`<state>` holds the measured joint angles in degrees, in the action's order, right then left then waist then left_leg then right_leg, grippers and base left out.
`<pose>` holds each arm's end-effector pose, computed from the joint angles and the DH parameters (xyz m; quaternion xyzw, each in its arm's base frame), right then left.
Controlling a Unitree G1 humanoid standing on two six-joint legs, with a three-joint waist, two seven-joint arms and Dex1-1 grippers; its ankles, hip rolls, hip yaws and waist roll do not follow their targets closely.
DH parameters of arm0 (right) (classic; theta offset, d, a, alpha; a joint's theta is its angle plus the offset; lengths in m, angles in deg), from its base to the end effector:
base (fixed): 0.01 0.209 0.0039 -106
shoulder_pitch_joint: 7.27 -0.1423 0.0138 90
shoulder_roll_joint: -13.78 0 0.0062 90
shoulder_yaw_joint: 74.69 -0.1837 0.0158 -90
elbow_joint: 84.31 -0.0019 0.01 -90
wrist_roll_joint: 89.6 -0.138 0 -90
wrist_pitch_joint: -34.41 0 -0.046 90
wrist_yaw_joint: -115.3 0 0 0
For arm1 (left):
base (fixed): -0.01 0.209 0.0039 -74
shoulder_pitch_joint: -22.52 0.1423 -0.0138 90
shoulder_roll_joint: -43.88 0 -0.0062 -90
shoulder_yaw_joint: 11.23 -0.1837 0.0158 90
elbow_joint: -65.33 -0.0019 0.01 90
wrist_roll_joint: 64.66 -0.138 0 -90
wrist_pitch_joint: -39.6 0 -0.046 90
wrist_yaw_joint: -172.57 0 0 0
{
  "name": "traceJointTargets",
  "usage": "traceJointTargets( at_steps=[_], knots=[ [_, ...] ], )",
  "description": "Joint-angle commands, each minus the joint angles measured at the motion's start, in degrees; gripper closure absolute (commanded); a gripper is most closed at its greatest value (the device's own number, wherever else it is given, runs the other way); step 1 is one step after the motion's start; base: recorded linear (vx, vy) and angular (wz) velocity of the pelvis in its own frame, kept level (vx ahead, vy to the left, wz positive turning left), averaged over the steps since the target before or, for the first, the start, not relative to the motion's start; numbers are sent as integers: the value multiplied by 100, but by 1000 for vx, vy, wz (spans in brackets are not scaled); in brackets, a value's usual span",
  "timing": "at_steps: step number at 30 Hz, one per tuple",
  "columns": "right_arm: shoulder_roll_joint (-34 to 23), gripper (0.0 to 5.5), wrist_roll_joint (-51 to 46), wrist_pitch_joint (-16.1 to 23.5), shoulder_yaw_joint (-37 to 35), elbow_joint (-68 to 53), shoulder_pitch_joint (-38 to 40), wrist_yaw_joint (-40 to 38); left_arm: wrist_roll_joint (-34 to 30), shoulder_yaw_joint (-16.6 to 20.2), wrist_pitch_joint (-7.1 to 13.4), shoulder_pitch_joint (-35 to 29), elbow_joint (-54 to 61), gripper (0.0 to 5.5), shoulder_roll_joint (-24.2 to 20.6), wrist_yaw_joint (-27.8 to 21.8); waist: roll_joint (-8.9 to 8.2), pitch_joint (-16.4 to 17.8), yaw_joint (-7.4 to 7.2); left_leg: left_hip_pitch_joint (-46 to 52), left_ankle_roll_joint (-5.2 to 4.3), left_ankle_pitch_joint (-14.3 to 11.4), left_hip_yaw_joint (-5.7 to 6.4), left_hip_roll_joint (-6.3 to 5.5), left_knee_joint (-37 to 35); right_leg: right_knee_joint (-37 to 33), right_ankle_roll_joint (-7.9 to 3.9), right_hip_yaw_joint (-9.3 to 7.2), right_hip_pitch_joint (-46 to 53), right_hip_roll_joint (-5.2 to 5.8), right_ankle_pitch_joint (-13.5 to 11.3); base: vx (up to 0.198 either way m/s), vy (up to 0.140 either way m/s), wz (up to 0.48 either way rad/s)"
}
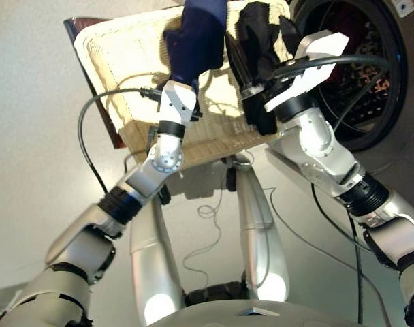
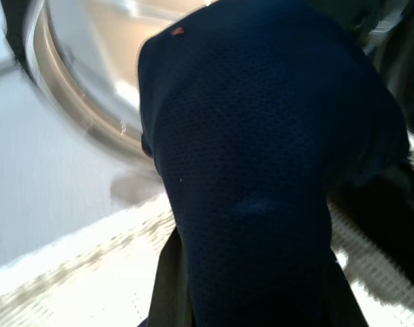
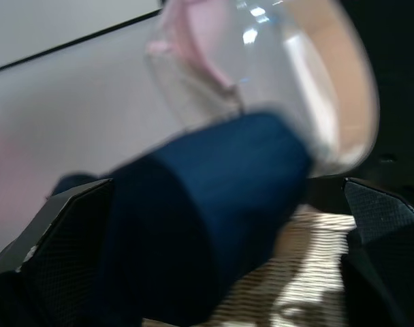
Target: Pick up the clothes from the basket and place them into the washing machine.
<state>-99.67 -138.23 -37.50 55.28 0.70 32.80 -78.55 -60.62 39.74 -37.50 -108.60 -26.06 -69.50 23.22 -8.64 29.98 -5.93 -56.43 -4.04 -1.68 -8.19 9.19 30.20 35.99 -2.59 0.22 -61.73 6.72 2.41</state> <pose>0.2688 -0.1078 0.2243 0.0473 -0.3161 0.2905 0.9019 0.2744 0.1254 0.1693 0.2625 -0.3830 -0.0876 0.8813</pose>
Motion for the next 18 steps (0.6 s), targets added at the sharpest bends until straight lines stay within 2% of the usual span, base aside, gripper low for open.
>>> traceJointTargets(
  at_steps=[1, 4, 12, 18],
  knots=[
    [-498, 0, -310, 379, 150, -922, -315, 302, -752, -112, 335, -82, 1136, 550, -308, 59, 260, -18, -18, 132, -296, -72, 145, 104, 71, -453, -499, 75, 206, 153, -176, 0, 0, 0],
    [-615, 0, -454, 381, 360, -943, -476, 385, -1146, -335, 362, -348, 1522, 550, -570, 183, 279, -18, 16, 126, -302, -80, 162, 92, 80, -445, -507, 63, 205, 177, -164, 0, 0, 0],
    [-403, 0, -935, 336, 816, -587, -903, 499, -1943, -1106, 317, -1220, 1782, 550, -453, 343, 348, -18, 80, 63, -290, -99, 158, 89, 134, -425, -513, 44, 174, 235, -158, 0, 0, 0],
    [-260, 0, -1040, 368, 840, -300, -1076, 505, -2549, -1389, 191, -1672, 1796, 550, -510, 561, 416, -18, 116, 26, -280, -108, 167, 84, 160, -418, -515, 45, 146, 253, -154, 0, 0, 0]
  ],
)
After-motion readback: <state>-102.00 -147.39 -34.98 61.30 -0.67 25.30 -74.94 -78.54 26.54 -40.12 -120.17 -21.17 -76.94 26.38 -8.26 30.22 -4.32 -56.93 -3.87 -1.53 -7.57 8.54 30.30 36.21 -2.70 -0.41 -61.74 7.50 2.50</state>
